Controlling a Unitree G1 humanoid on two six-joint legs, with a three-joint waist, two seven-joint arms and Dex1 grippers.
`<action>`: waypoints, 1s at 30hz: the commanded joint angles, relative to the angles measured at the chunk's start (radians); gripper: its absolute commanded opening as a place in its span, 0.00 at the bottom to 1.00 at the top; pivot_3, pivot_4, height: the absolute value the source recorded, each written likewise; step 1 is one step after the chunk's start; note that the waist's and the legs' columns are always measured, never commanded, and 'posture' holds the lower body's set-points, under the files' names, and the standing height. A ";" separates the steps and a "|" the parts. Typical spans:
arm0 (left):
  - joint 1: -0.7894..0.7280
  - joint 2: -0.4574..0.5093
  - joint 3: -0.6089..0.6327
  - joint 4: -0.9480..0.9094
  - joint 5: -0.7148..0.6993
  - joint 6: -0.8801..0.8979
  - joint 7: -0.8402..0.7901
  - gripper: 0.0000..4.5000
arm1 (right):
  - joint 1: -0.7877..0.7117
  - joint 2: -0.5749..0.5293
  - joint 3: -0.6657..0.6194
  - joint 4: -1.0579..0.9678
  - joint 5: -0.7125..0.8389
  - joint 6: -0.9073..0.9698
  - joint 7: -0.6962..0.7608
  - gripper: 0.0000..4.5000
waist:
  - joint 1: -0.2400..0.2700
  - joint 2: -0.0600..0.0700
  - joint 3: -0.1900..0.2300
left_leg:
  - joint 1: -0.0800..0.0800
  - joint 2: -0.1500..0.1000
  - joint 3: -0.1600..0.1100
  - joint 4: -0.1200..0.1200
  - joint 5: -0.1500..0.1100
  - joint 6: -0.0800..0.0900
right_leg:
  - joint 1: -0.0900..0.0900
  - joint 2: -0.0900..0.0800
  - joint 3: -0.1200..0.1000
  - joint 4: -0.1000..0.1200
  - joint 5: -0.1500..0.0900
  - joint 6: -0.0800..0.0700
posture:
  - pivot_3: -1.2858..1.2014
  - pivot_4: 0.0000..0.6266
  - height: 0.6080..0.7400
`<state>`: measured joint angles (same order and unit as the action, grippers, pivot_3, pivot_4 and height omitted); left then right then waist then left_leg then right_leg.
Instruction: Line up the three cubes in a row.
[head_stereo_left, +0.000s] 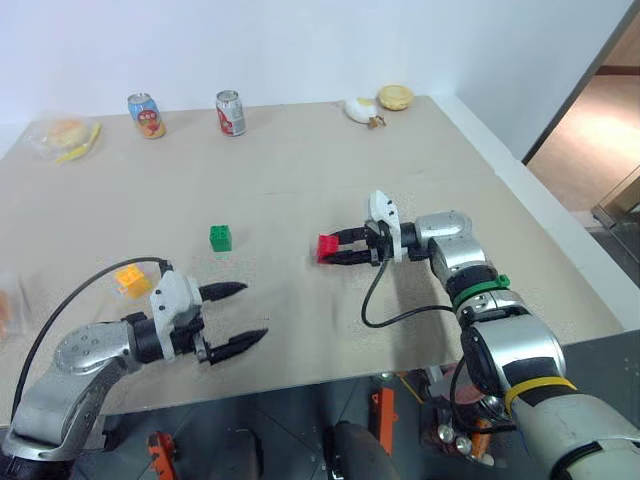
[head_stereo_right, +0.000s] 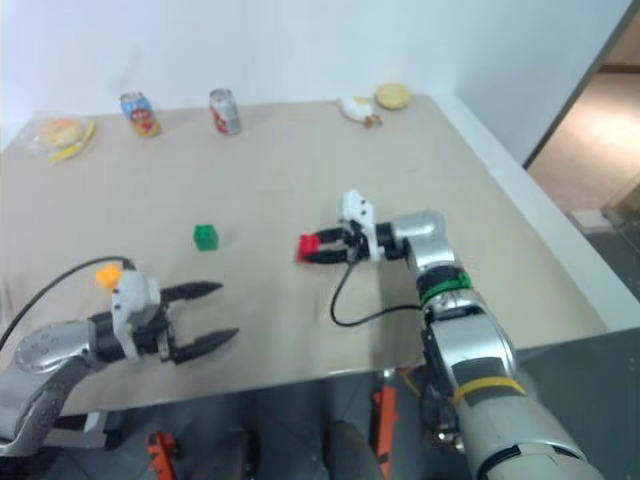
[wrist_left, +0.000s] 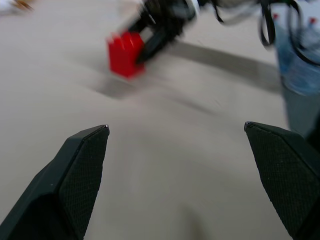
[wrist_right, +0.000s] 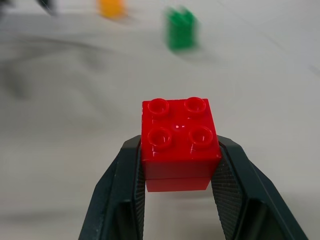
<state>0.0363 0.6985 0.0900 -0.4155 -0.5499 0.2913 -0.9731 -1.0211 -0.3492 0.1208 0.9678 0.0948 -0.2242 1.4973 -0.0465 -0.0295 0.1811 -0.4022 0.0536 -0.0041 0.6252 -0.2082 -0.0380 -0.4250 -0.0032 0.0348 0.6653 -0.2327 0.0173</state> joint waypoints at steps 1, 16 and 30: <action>0.017 0.043 0.018 -0.026 0.000 -0.049 -0.081 1.00 | 0.122 -0.027 0.055 -0.257 0.029 0.050 0.102 0.28 | 0.003 0.000 0.000 | 0.000 0.000 0.000 0.000 0.000 0.000 | 0.000 0.000 -0.001 0.000 0.000 0.000 | 0.52 0.24 1.00; -0.061 0.010 0.008 0.062 0.040 -0.137 -0.110 1.00 | 0.319 -0.100 0.128 -0.529 0.035 0.158 0.024 0.28 | 0.002 0.001 0.001 | 0.002 0.001 0.001 0.004 0.001 0.001 | 0.001 0.002 0.002 0.001 0.002 0.001 | 0.52 0.24 1.00; -0.054 0.004 0.022 0.059 0.033 -0.129 -0.093 1.00 | 0.297 -0.116 0.126 -0.574 0.083 0.245 0.056 1.00 | 0.002 0.001 0.001 | 0.002 0.001 0.002 0.004 0.001 0.001 | 0.001 0.003 0.003 0.001 0.002 0.001 | 0.52 0.24 1.00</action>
<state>-0.0142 0.7052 0.0831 -0.3403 -0.5098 0.1722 -1.0777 -0.7011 -0.4568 0.2638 0.4500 0.1398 -0.0017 1.5186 -0.0449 -0.0284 0.1817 -0.4001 0.0546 -0.0025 0.6291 -0.2075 -0.0373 -0.4241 -0.0006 0.0381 0.6664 -0.2310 0.0182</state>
